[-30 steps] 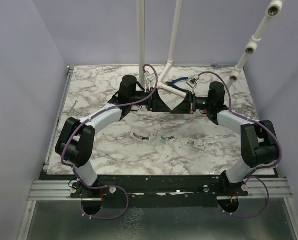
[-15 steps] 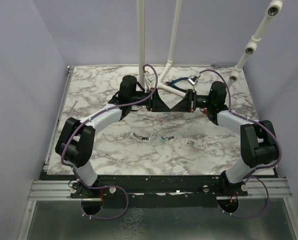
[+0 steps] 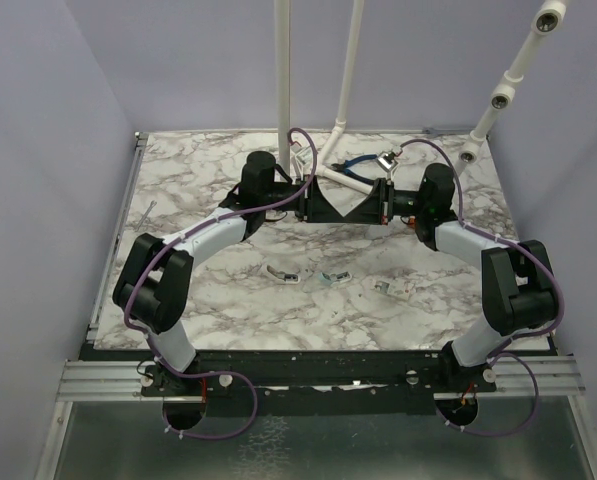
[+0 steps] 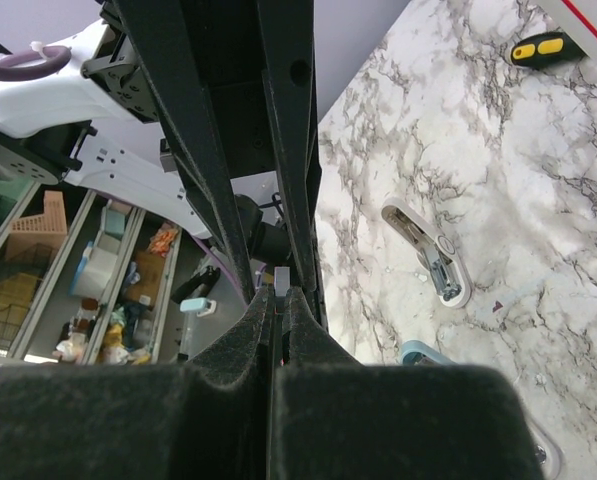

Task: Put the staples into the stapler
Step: Adjust the staple.

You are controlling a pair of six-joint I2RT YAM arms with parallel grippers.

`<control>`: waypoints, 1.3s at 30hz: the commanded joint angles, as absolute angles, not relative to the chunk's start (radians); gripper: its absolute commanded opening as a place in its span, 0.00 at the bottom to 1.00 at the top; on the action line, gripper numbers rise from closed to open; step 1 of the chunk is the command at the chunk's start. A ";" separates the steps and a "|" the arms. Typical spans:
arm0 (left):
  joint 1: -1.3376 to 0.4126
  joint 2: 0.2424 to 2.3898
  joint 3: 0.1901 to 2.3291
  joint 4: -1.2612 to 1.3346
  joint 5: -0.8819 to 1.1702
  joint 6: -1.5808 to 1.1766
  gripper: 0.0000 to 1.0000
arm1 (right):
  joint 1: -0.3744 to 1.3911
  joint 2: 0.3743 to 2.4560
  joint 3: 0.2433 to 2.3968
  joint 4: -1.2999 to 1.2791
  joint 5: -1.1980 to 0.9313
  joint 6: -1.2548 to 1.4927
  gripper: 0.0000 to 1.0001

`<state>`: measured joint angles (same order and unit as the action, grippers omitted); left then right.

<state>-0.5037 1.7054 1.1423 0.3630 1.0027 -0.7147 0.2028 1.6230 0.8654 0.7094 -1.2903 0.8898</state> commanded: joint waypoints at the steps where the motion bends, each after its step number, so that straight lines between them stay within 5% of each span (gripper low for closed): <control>1: -0.514 1.720 1.167 0.409 1.011 -0.741 0.25 | 0.198 1.634 0.856 0.738 -1.314 0.892 0.02; 39: -0.498 1.684 1.109 0.454 1.040 -0.747 0.24 | 0.198 1.637 0.848 0.765 -1.319 0.919 0.02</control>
<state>-0.5041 1.7096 1.1233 0.4278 1.0069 -0.7483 0.2028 1.6253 0.8608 0.7399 -1.2972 0.9165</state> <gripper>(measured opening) 0.246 0.016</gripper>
